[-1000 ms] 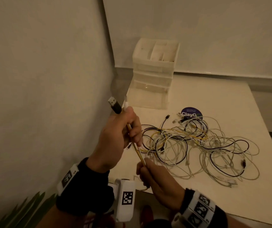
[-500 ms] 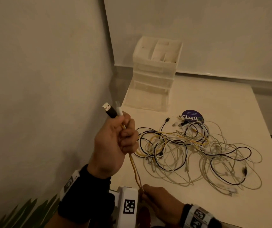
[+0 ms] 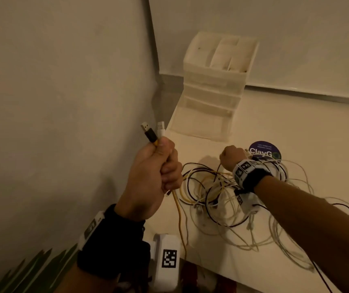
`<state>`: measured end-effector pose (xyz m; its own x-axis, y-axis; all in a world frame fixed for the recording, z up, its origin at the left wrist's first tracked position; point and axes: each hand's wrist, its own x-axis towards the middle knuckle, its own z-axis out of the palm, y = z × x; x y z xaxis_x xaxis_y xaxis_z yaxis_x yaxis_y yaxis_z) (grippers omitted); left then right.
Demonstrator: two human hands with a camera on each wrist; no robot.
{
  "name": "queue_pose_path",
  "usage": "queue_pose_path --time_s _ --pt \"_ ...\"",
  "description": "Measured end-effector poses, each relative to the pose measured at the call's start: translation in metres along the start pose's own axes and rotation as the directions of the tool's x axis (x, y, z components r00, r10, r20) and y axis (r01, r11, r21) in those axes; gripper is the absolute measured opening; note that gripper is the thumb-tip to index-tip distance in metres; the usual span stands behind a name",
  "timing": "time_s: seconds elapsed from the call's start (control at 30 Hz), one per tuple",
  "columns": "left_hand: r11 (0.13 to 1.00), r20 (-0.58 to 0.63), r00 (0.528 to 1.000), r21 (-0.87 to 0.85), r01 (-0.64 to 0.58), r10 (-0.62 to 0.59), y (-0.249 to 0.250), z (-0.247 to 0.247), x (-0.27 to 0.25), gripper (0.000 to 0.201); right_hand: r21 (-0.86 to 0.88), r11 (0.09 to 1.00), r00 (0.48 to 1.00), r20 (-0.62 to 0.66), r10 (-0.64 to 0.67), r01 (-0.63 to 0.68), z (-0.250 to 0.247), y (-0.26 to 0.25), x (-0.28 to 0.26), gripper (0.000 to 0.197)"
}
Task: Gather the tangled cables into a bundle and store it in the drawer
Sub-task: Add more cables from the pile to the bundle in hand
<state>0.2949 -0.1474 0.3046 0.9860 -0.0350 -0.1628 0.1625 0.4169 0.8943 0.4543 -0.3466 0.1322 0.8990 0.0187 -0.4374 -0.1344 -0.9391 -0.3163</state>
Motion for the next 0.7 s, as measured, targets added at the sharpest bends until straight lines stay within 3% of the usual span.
queue_pose_path --time_s 0.17,0.2,0.3,0.4,0.5,0.6,0.7 --pt "0.991 -0.125 0.985 -0.08 0.108 -0.117 -0.004 -0.001 0.002 0.027 0.024 0.983 0.976 0.128 0.176 -0.18 0.045 0.008 0.034 0.064" --pt "0.985 -0.149 0.977 -0.106 0.135 -0.15 -0.004 -0.001 0.003 0.025 0.049 0.98 0.974 0.131 0.184 -0.191 0.05 0.007 0.037 0.062" --pt "0.973 -0.2 0.957 -0.136 0.187 -0.212 -0.006 0.0 0.006 0.029 0.187 0.967 0.982 0.097 0.159 -0.175 0.049 0.011 0.035 0.027" --pt "0.975 -0.207 0.955 -0.116 0.19 -0.211 -0.01 0.003 0.01 0.031 0.386 0.922 0.999 -0.047 -0.002 0.02 0.035 0.026 0.02 0.013" --pt "0.989 -0.165 0.975 -0.021 0.149 -0.15 -0.017 0.009 0.014 0.034 0.551 0.802 0.972 -0.166 -0.168 0.232 0.006 0.044 -0.011 0.013" --pt "0.992 -0.087 0.994 0.096 0.079 -0.071 -0.026 0.02 0.018 0.036 0.622 0.723 0.944 -0.302 -0.132 0.3 -0.036 0.055 -0.035 0.01" --pt "0.982 -0.007 1.0 0.186 0.008 -0.007 -0.03 0.035 0.02 0.032 0.663 0.631 0.881 -0.469 -0.07 0.403 -0.081 0.059 -0.06 0.008"
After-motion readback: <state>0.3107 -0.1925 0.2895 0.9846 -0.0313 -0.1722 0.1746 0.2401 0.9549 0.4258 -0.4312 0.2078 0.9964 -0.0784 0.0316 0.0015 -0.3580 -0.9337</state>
